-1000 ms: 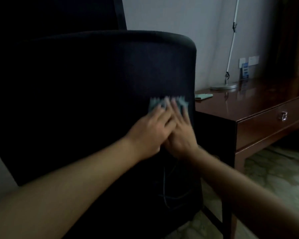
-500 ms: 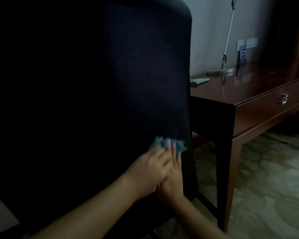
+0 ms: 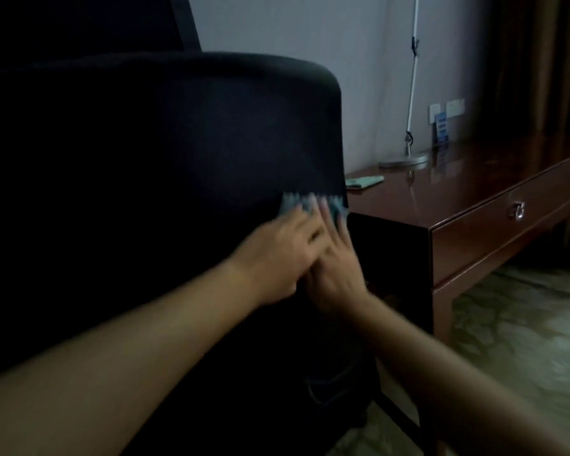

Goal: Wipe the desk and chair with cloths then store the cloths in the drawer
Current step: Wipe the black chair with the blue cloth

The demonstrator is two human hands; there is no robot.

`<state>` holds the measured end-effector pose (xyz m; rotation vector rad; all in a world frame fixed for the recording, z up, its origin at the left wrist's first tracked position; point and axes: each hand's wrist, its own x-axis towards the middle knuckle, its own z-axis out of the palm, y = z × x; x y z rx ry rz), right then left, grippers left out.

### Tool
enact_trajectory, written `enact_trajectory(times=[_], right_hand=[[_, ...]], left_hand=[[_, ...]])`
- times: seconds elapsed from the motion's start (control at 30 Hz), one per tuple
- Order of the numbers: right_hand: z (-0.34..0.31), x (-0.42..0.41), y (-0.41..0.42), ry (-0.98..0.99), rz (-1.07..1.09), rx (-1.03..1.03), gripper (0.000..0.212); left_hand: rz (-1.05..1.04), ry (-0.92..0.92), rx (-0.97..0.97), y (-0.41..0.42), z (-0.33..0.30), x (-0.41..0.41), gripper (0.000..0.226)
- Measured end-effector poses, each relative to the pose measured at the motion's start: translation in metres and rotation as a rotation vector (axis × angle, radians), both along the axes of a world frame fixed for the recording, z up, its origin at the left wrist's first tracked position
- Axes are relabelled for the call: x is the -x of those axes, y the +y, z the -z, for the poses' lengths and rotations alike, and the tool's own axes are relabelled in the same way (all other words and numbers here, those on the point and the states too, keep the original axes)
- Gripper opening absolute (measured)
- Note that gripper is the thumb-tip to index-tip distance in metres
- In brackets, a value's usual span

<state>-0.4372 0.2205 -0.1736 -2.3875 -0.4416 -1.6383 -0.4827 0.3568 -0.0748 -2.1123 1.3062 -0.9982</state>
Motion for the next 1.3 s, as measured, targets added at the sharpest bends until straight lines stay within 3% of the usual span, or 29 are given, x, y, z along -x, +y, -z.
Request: enact_trajectory(times=[0.17,0.27,0.43,0.67,0.77,0.87,0.97,1.03,1.1,1.2,1.3], right_hand=[[-0.146,-0.007,-0.023,-0.125,-0.037,-0.079,0.059],[-0.16,-0.012,-0.024,-0.129,-0.092,-0.209,0.06],[-0.07,-0.025,-0.009,0.005,-0.185,-0.376,0.071],[0.076,-0.006,0.024,0.281,-0.093,-0.472,0.08],[0.13,0.008,0.046,0.462,-0.112,-0.571,0.067],[0.157,0.024,0.073,0.553,-0.137,-0.662,0.064],[0.163,0.034,0.09,0.519,-0.148,-0.646,0.062],[0.168,0.038,0.097,0.533,-0.232,-0.875,0.047],[0.168,0.049,0.11,0.689,-0.361,-1.059,0.04],[0.169,0.076,0.138,0.559,-0.394,-0.921,0.063],[0.195,0.079,0.163,0.509,-0.169,-0.556,0.073]], left_hand=[[-0.052,-0.205,0.097,-0.025,-0.13,0.011,0.051],[-0.098,-0.236,0.129,-0.041,-0.149,0.013,0.048],[-0.25,-0.251,-0.021,-0.049,-0.071,-0.002,0.065],[-0.262,-0.129,-0.286,-0.038,0.047,-0.006,0.061],[-0.261,-0.052,-0.352,-0.027,0.092,-0.004,0.056],[-0.272,0.039,-0.35,-0.012,0.119,0.002,0.056],[-0.281,0.05,-0.338,-0.002,0.13,0.005,0.056],[-0.284,0.063,-0.307,0.0,0.136,0.007,0.055],[-0.28,0.089,-0.29,0.008,0.138,0.014,0.055],[-0.26,0.147,-0.301,0.031,0.149,0.029,0.059],[-0.281,0.144,-0.317,0.081,0.174,0.044,0.068]])
